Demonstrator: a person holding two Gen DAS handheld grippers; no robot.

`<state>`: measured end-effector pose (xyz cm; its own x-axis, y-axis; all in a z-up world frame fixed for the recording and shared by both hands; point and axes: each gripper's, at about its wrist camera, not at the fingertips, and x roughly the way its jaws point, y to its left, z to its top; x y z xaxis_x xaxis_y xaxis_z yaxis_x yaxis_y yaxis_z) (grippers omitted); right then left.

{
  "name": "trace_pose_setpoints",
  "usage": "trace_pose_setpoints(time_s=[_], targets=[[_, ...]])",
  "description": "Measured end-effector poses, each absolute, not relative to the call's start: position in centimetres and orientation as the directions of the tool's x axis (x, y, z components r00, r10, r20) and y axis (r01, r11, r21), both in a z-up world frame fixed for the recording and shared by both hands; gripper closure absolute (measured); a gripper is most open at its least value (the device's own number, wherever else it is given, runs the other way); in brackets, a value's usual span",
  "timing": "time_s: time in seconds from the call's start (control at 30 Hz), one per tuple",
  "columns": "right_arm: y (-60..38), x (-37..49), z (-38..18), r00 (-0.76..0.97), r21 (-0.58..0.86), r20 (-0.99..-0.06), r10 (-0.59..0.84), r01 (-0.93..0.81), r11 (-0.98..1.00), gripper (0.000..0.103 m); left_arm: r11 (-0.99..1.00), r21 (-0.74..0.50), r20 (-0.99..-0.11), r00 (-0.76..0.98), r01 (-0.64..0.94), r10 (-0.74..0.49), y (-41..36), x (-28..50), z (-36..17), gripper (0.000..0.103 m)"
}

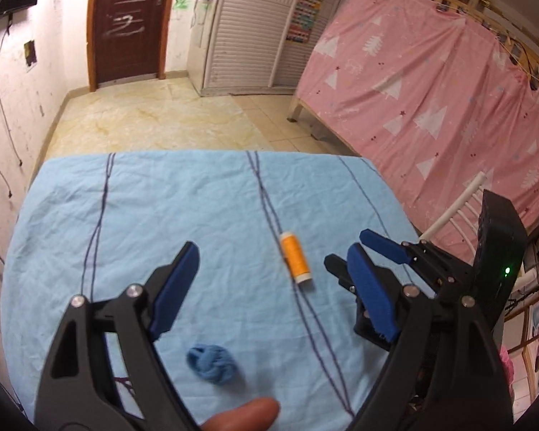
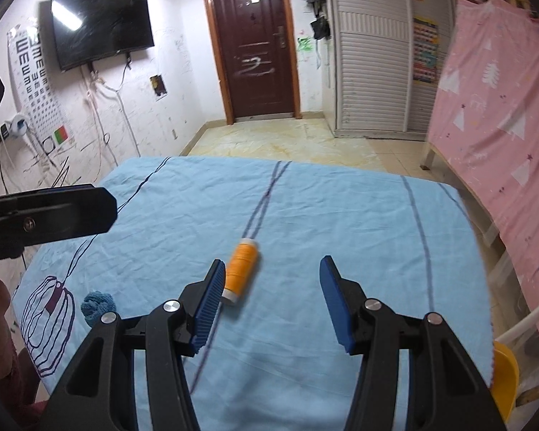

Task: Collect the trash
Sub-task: 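Move both open tools back over the yellow spool and blue cloth, then grasp the blue cloth with the left tool while the right tool grasps the yellow spool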

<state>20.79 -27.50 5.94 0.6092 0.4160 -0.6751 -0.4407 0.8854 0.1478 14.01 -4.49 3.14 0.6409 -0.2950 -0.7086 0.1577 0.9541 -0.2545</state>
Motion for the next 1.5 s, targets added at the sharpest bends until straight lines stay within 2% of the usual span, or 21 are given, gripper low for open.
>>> trace_pose_setpoints(time_s=[0.4, 0.8, 0.97, 1.13, 1.23, 1.4, 1.5], targets=[[-22.4, 22.0, 4.6, 0.554, 0.123, -0.722, 0.414, -0.485, 0.866, 0.055, 0.963, -0.241, -0.748, 0.610, 0.117, -0.261, -2.0, 13.4, 0.5, 0.022], [-22.2, 22.8, 3.6, 0.534, 0.119, -0.750, 0.390, -0.471, 0.874, 0.055, 0.984, -0.146, -0.829, 0.530, 0.104, -0.179, -1.8, 12.2, -3.2, 0.023], [-22.0, 23.0, 3.4, 0.530, 0.118, -0.756, 0.384, -0.467, 0.876, 0.055, 0.985, -0.125, -0.842, 0.513, 0.116, -0.168, -2.3, 11.6, -4.0, 0.039], [-22.1, 23.1, 3.2, 0.522, 0.118, -0.763, 0.381, -0.468, 0.876, 0.055, 0.990, -0.075, -0.845, 0.520, 0.117, -0.125, -3.0, 11.2, -4.5, 0.046], [-21.8, 23.3, 2.9, 0.508, 0.111, -0.777, 0.371, -0.470, 0.876, 0.055, 0.991, -0.069, -0.844, 0.523, 0.119, -0.121, -3.1, 11.0, -4.4, 0.054], [-21.4, 23.3, 2.6, 0.505, 0.092, -0.788, 0.353, -0.470, 0.878, 0.055, 0.990, -0.056, -0.840, 0.530, 0.131, -0.118, -3.3, 10.6, -4.3, 0.076], [-21.2, 23.3, 2.6, 0.507, 0.082, -0.790, 0.346, -0.472, 0.878, 0.055, 0.989, -0.040, -0.837, 0.535, 0.143, -0.111, -3.7, 10.3, -4.2, 0.080]])
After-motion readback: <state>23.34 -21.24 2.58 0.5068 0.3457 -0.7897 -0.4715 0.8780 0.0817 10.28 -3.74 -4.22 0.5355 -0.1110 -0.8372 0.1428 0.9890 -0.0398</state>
